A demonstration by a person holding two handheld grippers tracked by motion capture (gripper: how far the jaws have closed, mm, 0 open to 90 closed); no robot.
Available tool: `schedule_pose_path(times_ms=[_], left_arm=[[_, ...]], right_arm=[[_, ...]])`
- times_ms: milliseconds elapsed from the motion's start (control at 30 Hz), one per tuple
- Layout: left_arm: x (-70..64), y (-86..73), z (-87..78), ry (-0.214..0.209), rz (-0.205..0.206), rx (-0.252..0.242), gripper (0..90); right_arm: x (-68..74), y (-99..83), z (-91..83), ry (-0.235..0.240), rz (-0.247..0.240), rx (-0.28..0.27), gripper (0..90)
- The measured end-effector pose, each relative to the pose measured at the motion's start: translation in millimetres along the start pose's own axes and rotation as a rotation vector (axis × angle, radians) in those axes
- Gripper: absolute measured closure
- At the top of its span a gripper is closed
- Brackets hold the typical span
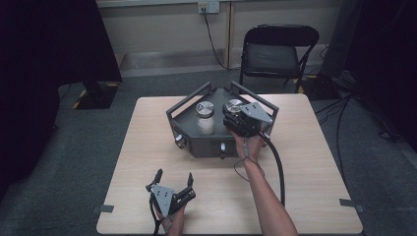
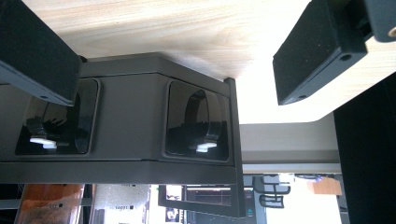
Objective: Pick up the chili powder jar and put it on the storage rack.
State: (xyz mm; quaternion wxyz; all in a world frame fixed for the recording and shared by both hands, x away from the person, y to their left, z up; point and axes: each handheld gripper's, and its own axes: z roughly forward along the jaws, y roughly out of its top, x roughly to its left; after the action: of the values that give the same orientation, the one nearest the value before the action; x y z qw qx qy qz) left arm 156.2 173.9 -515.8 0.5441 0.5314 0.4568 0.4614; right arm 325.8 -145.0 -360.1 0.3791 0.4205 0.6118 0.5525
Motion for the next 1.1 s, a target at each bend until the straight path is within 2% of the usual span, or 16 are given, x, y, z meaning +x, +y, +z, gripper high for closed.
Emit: schedule_pose_path(times_ms=[100, 200, 433, 467, 533, 633, 700, 867, 1100], left_arm=[[0.0, 0.0, 0.0, 0.000, 0.000, 0.000, 0.9], [0.0, 0.0, 0.0, 0.000, 0.000, 0.000, 0.9], [0.5, -0.1, 0.0, -0.003, 0.000, 0.000, 0.6], [1.4, -0.1, 0.0, -0.009, 0.000, -0.001, 0.3], [1.6, -0.1, 0.0, -0.010, 0.000, -0.001, 0.3], [1.2, -0.1, 0.0, -0.007, 0.000, 0.000, 0.5], [1.2, 0.0, 0.0, -0.007, 0.000, 0.000, 0.5], [1.1, 0.0, 0.0, -0.007, 0.000, 0.000, 0.5], [0.8, 0.0, 0.0, -0.005, 0.000, 0.000, 0.5]], right_arm=[[-0.4, 0.0, -0.1, 0.001, 0.000, 0.000, 34.2], [0.6, -3.8, -1.0, -0.008, 0.012, -0.023, 25.0], [2.6, -11.8, -2.8, -0.033, -0.010, -0.071, 1.0], [3.0, -11.4, -3.1, -0.038, -0.012, -0.069, 0.5], [-3.8, -8.3, -4.1, -0.008, 0.009, -0.049, 0.4], [-6.9, -7.0, -7.9, 0.006, 0.009, -0.040, 0.0], [-6.5, -6.3, -11.6, 0.004, -0.007, -0.043, 0.0], [-10.4, -5.4, -18.2, 0.027, 0.005, -0.036, 0.0], [-11.0, -9.3, -24.5, 0.032, 0.011, -0.033, 0.0]])
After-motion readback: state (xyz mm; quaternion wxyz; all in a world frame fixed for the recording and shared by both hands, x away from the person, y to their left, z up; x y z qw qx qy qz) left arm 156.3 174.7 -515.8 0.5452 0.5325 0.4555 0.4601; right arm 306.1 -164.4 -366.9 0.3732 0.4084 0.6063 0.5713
